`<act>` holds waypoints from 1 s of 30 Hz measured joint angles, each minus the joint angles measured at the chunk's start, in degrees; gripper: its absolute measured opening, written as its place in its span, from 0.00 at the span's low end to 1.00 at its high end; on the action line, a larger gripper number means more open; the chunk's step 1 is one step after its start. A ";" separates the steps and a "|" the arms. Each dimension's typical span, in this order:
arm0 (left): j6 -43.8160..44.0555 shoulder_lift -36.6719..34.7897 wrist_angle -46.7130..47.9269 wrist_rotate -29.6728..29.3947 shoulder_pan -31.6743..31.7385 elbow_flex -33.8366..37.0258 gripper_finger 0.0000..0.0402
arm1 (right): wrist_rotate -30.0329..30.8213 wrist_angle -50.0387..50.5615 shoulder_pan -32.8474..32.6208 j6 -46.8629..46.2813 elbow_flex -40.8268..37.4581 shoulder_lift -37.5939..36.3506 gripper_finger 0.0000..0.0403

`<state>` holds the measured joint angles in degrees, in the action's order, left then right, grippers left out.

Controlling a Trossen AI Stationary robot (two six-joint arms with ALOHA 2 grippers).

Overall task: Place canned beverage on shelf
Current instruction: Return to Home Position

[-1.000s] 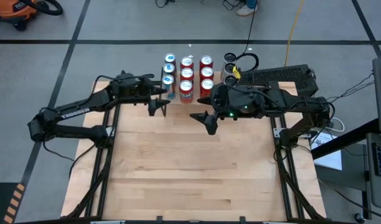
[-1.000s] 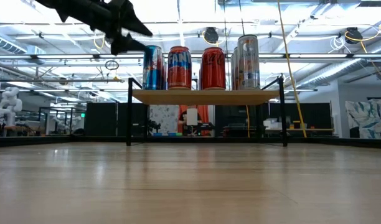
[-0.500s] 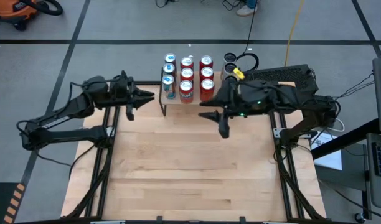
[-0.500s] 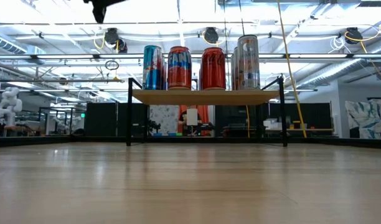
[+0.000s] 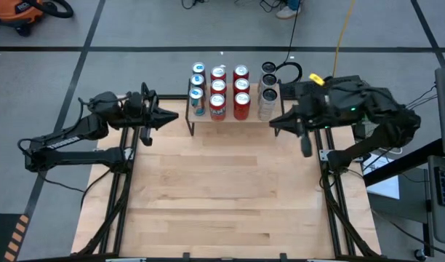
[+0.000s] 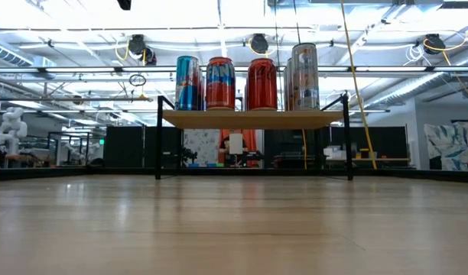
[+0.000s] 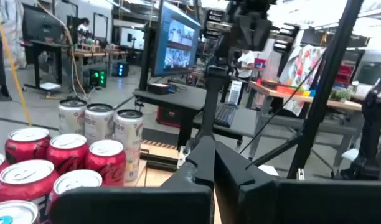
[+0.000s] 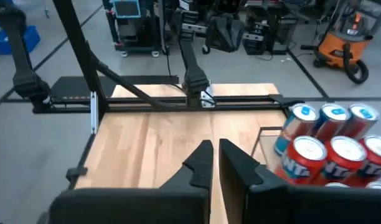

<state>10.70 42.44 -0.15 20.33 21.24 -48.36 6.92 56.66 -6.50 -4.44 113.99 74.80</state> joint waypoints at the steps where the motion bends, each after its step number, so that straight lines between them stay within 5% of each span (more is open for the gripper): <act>1: -0.61 -0.06 0.16 -0.88 -0.93 0.00 0.01 | 0.02 0.70 0.00 0.70 0.00 -0.55 0.01; 14: -6.59 0.00 10.13 -10.93 -9.61 0.00 0.00 | 0.43 2.56 -0.14 7.15 -2.61 -6.03 0.00; 30: -6.65 -1.01 3.35 -13.78 -12.35 12.93 0.00 | 0.30 -31.55 -2.78 4.85 -50.78 -28.56 0.00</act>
<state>4.05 41.43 3.20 6.55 8.88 -35.43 7.22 25.11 -9.28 0.41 63.22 46.24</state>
